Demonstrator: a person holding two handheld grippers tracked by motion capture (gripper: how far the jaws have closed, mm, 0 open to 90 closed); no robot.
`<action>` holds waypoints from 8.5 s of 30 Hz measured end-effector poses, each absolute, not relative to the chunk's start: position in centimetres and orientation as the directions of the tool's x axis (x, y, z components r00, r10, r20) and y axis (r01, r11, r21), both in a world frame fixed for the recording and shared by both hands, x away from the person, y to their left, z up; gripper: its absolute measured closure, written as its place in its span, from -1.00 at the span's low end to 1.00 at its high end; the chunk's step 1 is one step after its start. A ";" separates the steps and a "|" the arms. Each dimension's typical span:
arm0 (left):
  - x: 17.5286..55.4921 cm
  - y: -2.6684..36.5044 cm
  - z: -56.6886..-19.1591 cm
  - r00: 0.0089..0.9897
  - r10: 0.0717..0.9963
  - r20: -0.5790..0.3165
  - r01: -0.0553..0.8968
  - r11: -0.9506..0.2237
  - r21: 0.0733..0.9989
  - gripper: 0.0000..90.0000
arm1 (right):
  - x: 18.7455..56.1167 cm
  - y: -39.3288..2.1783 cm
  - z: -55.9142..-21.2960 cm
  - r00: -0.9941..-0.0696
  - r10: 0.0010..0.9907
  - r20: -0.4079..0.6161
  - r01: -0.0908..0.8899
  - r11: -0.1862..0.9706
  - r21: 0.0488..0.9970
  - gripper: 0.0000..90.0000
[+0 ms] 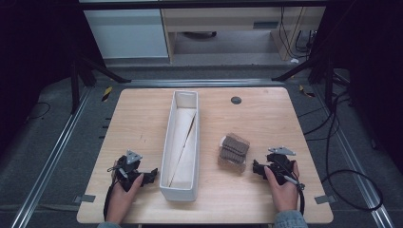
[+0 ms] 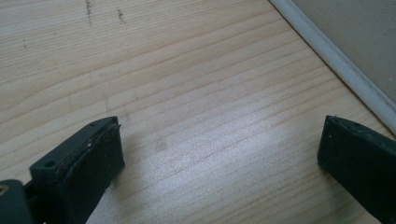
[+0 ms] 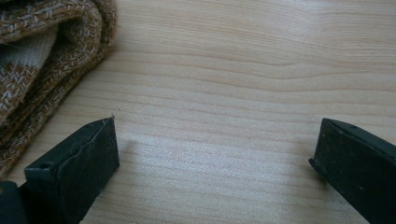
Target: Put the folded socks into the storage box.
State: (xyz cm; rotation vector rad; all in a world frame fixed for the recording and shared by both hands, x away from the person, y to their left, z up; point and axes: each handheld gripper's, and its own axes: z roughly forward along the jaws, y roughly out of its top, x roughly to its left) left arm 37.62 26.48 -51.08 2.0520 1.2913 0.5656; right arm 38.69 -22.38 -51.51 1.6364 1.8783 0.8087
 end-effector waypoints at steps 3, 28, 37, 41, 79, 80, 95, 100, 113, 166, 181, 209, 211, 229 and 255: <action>37.8 26.4 -51.1 0.428 0.903 0.021 0.630 -0.316 0.709 -1.00 | 38.8 -22.4 -51.5 -0.143 0.990 0.004 0.683 0.096 0.724 -0.99; 37.9 26.3 -51.1 0.432 0.901 0.022 0.627 -0.318 0.712 -1.00 | 35.1 -23.7 -48.0 -0.380 0.924 -0.028 0.653 0.290 0.700 -0.87; 37.9 26.3 -51.1 0.430 0.903 0.021 0.627 -0.316 0.712 -1.00 | 35.8 -21.0 -43.7 -0.516 0.853 -0.084 0.600 0.429 0.675 -0.80; 37.9 26.3 -51.1 0.430 0.903 0.020 0.629 -0.316 0.711 -1.00 | 36.4 -20.6 -42.4 -0.522 0.850 -0.069 0.596 0.422 0.683 -0.84; 37.9 26.4 -51.1 0.437 0.899 0.024 0.627 -0.324 0.709 -1.00 | 41.0 -13.1 -38.9 -0.734 0.673 -0.097 0.500 0.631 0.593 -0.51; 37.9 26.4 -51.1 0.437 0.899 0.024 0.627 -0.324 0.709 -1.00 | 41.1 -13.1 -38.9 -0.736 0.671 -0.096 0.500 0.633 0.592 -0.51; 37.9 26.3 -51.1 0.435 0.900 0.024 0.627 -0.322 0.709 -1.00 | 43.0 -12.3 -42.3 -0.769 0.626 -0.124 0.480 0.696 0.534 -0.74; 37.9 26.3 -51.1 0.436 0.900 0.024 0.627 -0.322 0.709 -1.00 | 42.6 -12.6 -43.4 -0.792 0.596 -0.131 0.455 0.719 0.525 -0.75; 37.9 26.3 -51.1 0.435 0.900 0.023 0.628 -0.321 0.709 -1.00 | 42.6 -11.9 -44.3 -0.830 0.528 -0.180 0.404 0.791 0.459 -0.77; 37.8 26.3 -51.1 0.426 0.905 0.025 0.628 -0.315 0.712 -1.00 | 38.6 -10.1 -30.0 -0.844 0.458 -0.280 0.269 0.813 0.517 0.06; 37.7 26.2 -51.1 0.421 0.907 0.024 0.627 -0.310 0.714 -1.00 | 40.2 -5.5 -26.9 -0.864 0.397 -0.309 0.202 0.836 0.509 0.06; 37.7 26.2 -51.1 0.424 0.905 0.023 0.629 -0.313 0.712 -1.00 | 40.0 0.3 -27.4 -0.910 0.312 -0.272 0.146 0.857 0.493 0.06; 37.7 26.2 -51.1 0.424 0.905 0.023 0.628 -0.313 0.712 -1.00 | 39.9 0.7 -27.6 -0.916 0.302 -0.266 0.140 0.859 0.493 0.06; 37.7 26.2 -51.1 0.424 0.906 0.022 0.629 -0.312 0.713 -1.00 | 38.8 2.1 -29.1 -0.932 0.273 -0.237 0.132 0.867 0.480 0.06; 37.8 26.2 -51.0 0.429 0.903 0.024 0.629 -0.317 0.710 -1.00 | 37.4 2.5 -29.6 -0.943 0.240 -0.228 0.113 0.881 0.459 0.05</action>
